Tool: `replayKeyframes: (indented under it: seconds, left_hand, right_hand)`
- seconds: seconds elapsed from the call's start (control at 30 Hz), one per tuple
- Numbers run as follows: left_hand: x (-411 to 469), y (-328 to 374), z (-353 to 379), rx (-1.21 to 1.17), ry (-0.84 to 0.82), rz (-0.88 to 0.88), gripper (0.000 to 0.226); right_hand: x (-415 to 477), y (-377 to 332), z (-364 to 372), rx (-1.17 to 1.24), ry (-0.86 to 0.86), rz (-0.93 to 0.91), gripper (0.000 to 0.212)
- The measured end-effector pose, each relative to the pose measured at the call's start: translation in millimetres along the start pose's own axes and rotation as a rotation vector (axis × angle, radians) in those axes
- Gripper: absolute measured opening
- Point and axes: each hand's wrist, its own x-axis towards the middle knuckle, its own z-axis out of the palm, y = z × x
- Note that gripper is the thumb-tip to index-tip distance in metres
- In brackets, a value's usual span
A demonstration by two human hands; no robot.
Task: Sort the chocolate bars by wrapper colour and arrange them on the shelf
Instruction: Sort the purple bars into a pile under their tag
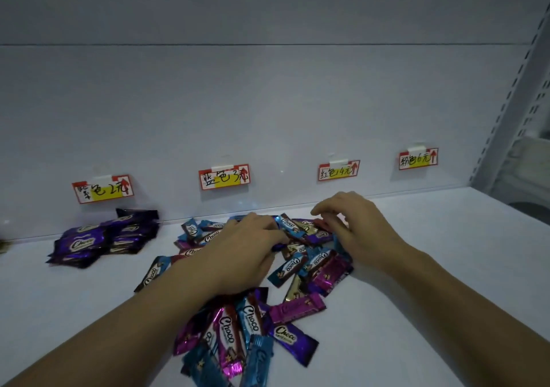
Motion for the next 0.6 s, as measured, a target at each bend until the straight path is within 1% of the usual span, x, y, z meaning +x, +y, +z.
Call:
replayKeyframes:
  seconds: [0.1,0.13,0.17,0.27,0.33,0.4,0.5,0.6]
  left_hand:
    - [7,1,3,0.006,-0.001,0.104,0.043]
    - [9,1,3,-0.001,-0.02,0.133,0.044]
    - [10,1,3,-0.007,-0.039,0.151,0.044]
    - [11,1,3,-0.015,-0.062,0.151,0.043]
    - [10,3,3,-0.03,-0.072,0.131,0.042]
    - [10,7,1,-0.052,-0.059,0.097,0.037]
    - [13,14,0,-0.045,-0.019,0.04,0.027]
    - [17,23,0,-0.034,0.018,-0.034,0.017]
  right_hand:
    - [-2,2,10,-0.098,-0.211,-0.009,0.034]
    - [-2,3,14,-0.141,-0.259,-0.007,0.036]
    - [-1,5,15,-0.148,-0.272,-0.003,0.035]
    - [3,9,11,-0.083,-0.208,0.022,0.024]
    - [2,13,8,-0.089,-0.176,0.048,0.016]
    - [-1,15,7,-0.08,-0.155,0.075,0.013]
    - [-2,11,10,-0.045,-0.153,0.056,0.02]
    - [-2,7,16,-0.123,-0.223,0.048,0.035]
